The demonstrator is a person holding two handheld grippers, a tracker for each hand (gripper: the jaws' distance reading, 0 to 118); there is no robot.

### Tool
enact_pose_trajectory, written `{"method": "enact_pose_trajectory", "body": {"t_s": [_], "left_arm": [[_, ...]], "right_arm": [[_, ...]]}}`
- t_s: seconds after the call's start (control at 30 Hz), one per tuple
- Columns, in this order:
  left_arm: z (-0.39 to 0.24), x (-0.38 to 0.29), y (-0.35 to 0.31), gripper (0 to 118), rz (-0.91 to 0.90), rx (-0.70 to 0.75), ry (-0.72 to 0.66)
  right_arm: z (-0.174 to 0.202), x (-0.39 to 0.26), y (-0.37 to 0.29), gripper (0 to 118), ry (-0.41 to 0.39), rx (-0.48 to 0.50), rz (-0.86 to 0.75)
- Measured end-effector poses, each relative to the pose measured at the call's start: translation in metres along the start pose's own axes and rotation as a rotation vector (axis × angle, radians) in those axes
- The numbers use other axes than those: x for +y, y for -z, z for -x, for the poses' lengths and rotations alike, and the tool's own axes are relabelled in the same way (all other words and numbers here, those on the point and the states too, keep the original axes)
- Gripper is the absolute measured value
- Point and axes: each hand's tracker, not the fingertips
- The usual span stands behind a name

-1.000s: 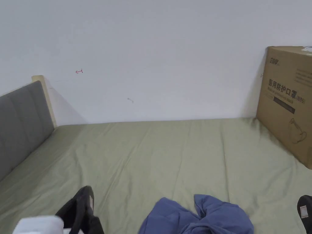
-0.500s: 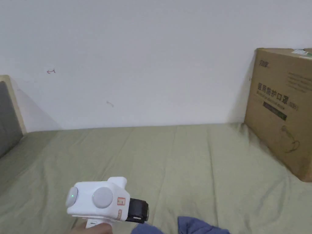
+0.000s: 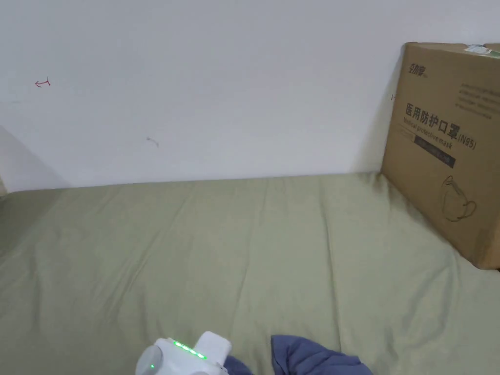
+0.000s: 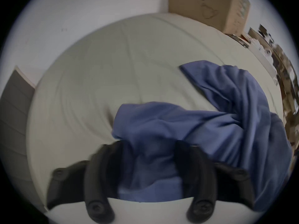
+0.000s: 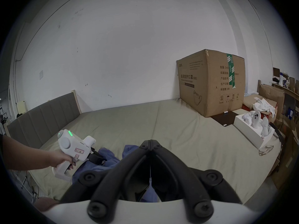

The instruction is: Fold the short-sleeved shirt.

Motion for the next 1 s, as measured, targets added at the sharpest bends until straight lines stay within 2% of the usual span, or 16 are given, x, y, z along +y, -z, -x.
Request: {"method": "enact_pose_trajectory", "body": {"t_s": [0.03, 0.07, 0.17, 0.27, 0.3, 0.37, 0.4, 0.43, 0.57, 0.67, 0.7, 0.73, 0.77, 0.8, 0.83, 1.0], "left_arm": [[-0.002, -0.002, -0.006, 4, -0.014, -0.023, -0.009], [0.002, -0.006, -0.009, 4, -0.031, -0.122, -0.047], [0.006, -0.022, -0.033, 4, -0.099, -0.163, -0.134], [0.023, -0.044, -0.064, 4, -0.205, -0.135, -0.204], [0.03, -0.051, -0.075, 4, -0.225, -0.164, -0.254], [0.041, -0.064, -0.092, 4, -0.275, -0.203, -0.314], [0.045, -0.068, -0.098, 4, -0.285, -0.213, -0.329], [0.046, -0.071, -0.103, 4, -0.28, -0.211, -0.327], [0.05, -0.08, -0.117, 4, -0.279, -0.199, -0.315], [0.054, -0.084, -0.118, 4, -0.254, -0.209, -0.32], [0.056, -0.086, -0.118, 4, -0.242, -0.21, -0.326], [0.057, -0.087, -0.118, 4, -0.233, -0.21, -0.331], [0.06, -0.09, -0.117, 4, -0.227, -0.207, -0.339], [0.062, -0.092, -0.117, 4, -0.222, -0.204, -0.347], [0.064, -0.095, -0.117, 4, -0.217, -0.202, -0.354], [0.073, -0.107, -0.138, 4, -0.233, -0.198, -0.426]], "right_arm": [[0.001, 0.003, 0.006, 0, -0.002, 0.008, 0.004], [0.001, 0.009, 0.014, 0, 0.004, 0.032, 0.012], [0.001, 0.032, 0.059, 0, 0.033, 0.15, 0.107], [0.004, 0.05, 0.136, 0, 0.064, 0.273, 0.374], [0.008, 0.051, 0.162, 8, 0.077, 0.288, 0.452], [0.017, 0.048, 0.208, 64, 0.057, 0.281, 0.555], [0.024, 0.043, 0.232, 96, 0.035, 0.267, 0.615], [0.028, 0.039, 0.25, 118, 0.01, 0.241, 0.681], [0.048, 0.007, 0.317, 118, -0.033, 0.174, 0.914], [0.059, -0.026, 0.342, 115, -0.17, 0.076, 1.203], [0.059, -0.035, 0.344, 105, -0.193, 0.099, 1.258], [0.058, -0.037, 0.34, 76, -0.197, 0.169, 1.241], [0.057, -0.039, 0.329, 54, -0.219, 0.234, 1.211], [0.056, -0.034, 0.319, 39, -0.268, 0.234, 1.154], [0.053, -0.027, 0.309, 15, -0.28, 0.252, 1.105], [0.019, 0.02, 0.239, 13, -0.107, 0.354, 0.914]]}}
